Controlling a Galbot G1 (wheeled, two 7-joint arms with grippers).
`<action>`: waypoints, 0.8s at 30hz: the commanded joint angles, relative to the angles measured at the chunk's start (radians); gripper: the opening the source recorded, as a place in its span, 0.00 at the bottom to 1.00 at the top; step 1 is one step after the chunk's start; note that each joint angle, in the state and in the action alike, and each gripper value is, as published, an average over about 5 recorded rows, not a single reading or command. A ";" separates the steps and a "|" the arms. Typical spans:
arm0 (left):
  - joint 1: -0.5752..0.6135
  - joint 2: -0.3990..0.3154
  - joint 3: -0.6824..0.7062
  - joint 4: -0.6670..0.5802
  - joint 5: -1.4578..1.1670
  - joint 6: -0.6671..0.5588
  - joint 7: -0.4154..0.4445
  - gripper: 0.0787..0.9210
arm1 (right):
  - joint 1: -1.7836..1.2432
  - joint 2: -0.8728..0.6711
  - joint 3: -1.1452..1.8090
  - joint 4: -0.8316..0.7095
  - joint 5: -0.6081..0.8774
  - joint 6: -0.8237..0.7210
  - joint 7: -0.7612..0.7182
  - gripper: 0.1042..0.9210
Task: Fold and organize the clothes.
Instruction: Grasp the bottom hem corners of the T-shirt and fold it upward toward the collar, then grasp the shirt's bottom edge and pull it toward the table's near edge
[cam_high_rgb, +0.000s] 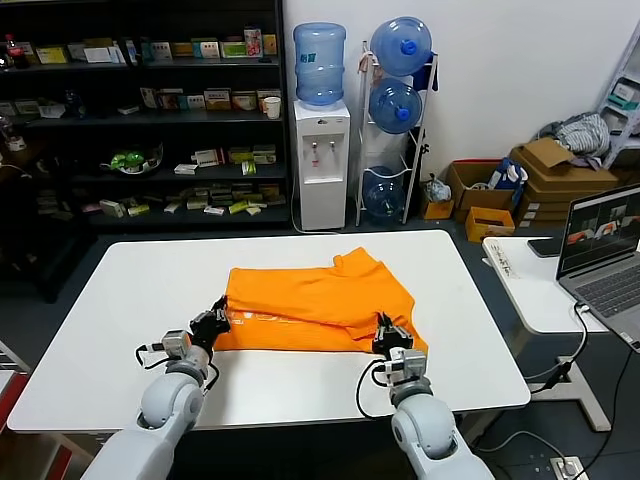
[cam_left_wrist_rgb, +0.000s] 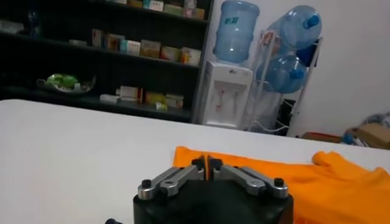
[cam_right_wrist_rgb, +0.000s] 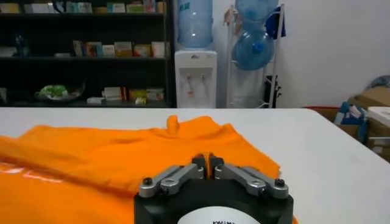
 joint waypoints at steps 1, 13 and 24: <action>0.012 0.027 0.006 0.013 0.032 0.004 0.017 0.21 | 0.057 -0.014 -0.029 -0.035 0.025 -0.030 -0.012 0.35; 0.384 0.016 -0.106 -0.209 0.075 -0.045 0.047 0.60 | -0.266 -0.107 0.185 0.131 -0.032 0.061 -0.062 0.78; 0.262 -0.041 -0.090 -0.086 0.044 -0.041 0.058 0.88 | -0.184 -0.057 0.182 0.032 0.009 0.056 -0.074 0.88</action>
